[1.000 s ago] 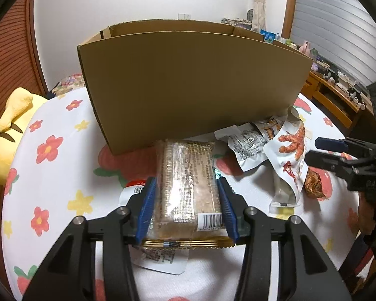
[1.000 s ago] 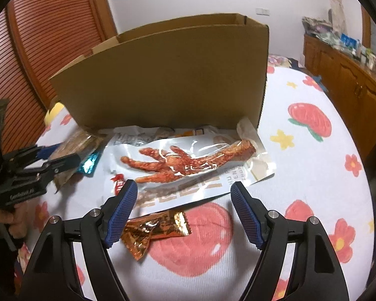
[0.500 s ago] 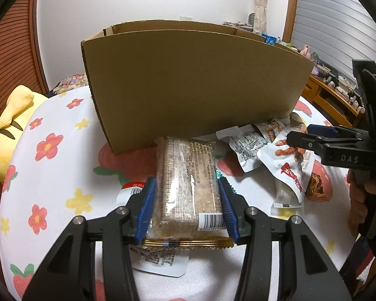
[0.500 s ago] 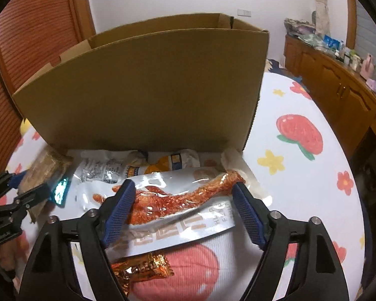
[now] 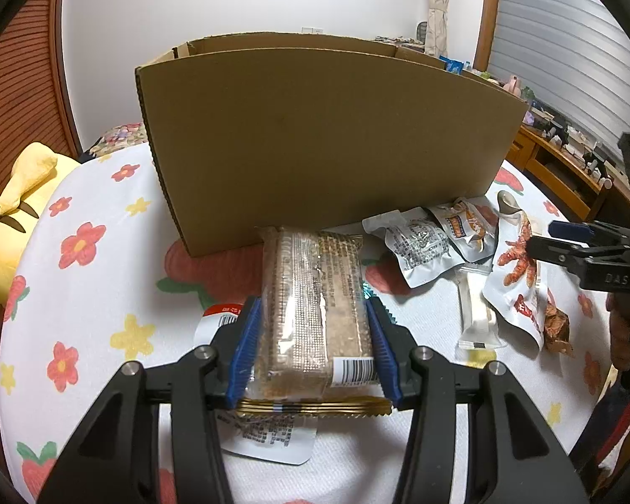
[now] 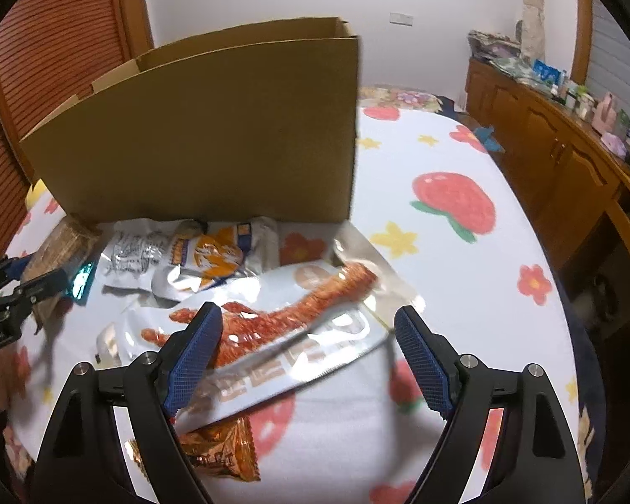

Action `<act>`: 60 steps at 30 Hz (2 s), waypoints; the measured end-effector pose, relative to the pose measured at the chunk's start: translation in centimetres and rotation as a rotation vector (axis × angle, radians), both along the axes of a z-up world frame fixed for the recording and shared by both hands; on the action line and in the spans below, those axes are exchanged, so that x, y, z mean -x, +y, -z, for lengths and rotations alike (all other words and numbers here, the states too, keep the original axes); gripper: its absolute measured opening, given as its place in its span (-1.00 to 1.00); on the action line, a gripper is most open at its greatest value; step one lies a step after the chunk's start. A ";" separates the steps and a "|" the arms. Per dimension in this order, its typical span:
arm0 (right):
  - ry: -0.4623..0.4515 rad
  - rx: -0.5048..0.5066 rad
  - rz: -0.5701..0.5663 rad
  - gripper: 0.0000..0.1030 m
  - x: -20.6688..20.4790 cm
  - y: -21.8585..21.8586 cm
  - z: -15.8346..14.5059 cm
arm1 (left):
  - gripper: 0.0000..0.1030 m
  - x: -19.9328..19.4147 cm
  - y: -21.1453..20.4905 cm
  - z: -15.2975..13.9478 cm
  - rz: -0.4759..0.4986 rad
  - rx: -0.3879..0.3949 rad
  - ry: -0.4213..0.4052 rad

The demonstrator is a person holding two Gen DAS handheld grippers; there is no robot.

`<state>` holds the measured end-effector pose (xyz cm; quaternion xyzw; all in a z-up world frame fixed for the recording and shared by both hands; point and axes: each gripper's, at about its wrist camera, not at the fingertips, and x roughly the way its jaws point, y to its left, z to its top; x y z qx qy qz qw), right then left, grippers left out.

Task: Organize snacks
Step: 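Grasp the clear chicken-feet pack with the right tool and lift it while the left tool holds the wafer pack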

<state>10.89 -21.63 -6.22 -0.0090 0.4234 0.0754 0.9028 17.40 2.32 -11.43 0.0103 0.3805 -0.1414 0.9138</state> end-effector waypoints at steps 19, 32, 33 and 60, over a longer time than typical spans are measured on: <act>0.052 -0.124 0.051 0.69 -1.8 0.4 0.8 | -0.01 0.0 -0.2 0.1 0.000 -0.009 0.000; 0.057 0.009 0.003 0.71 -2.3 2.1 1.2 | -0.03 -0.3 -0.9 0.1 0.008 -0.046 0.017; 0.058 0.010 0.000 0.70 -2.4 2.1 1.2 | -0.05 -0.1 -0.8 0.0 0.009 -0.038 0.014; 0.027 -0.170 -0.013 -0.73 -0.2 1.5 -1.7 | -0.11 3.6 0.0 -3.5 0.000 0.064 -0.103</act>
